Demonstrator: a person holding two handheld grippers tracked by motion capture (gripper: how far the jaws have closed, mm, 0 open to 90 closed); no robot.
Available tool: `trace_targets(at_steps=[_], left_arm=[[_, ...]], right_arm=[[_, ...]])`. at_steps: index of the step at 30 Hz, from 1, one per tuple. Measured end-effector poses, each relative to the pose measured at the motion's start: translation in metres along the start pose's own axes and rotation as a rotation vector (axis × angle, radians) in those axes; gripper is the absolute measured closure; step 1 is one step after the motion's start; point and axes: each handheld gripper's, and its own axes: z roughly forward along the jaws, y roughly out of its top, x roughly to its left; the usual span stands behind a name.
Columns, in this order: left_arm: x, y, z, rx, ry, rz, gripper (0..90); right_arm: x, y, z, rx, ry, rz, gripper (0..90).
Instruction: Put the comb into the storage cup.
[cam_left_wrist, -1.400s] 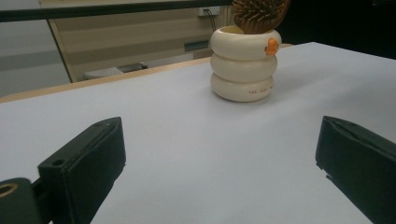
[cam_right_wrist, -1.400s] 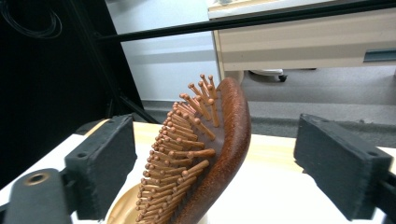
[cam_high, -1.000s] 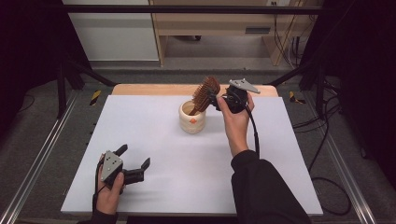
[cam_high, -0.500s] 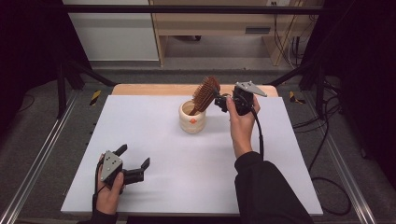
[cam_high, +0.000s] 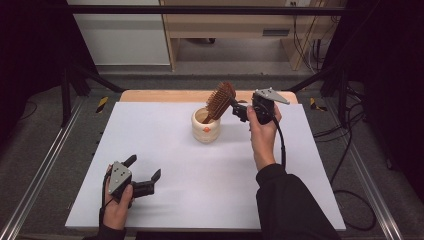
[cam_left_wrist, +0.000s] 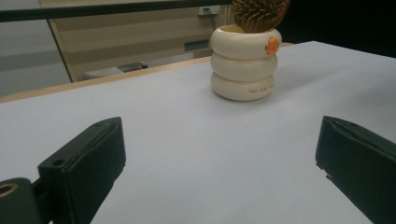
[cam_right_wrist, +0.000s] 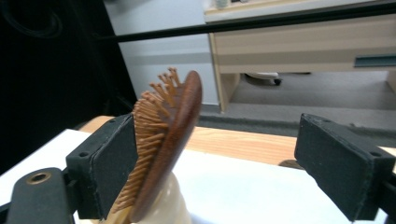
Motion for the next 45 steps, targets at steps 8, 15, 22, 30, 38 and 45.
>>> trace_targets(at_steps=[8,15,22,30,38,45], left_arm=[[-0.001,0.0,0.001,0.004,0.0,0.003,1.7],[0.0,0.0,0.001,0.003,0.004,0.001,1.7],[0.0,-0.001,0.001,0.008,0.007,-0.001,1.7],[0.005,-0.001,-0.001,0.006,0.017,-0.014,1.7],[0.012,-0.001,-0.005,-0.004,0.039,-0.03,1.8],[0.021,0.0,-0.013,-0.027,0.071,-0.048,1.8]], right_arm=[[-0.005,-0.001,-0.011,-0.041,-0.016,-0.017,8.8],[-0.011,-0.003,-0.014,-0.032,0.005,-0.009,5.7],[-0.009,-0.004,-0.019,-0.032,0.005,-0.04,4.5],[-0.006,0.003,-0.031,-0.084,0.038,-0.057,3.7],[-0.008,0.002,-0.054,-0.112,0.048,-0.1,3.3],[-0.019,-0.001,-0.073,-0.119,0.055,-0.139,2.0]])
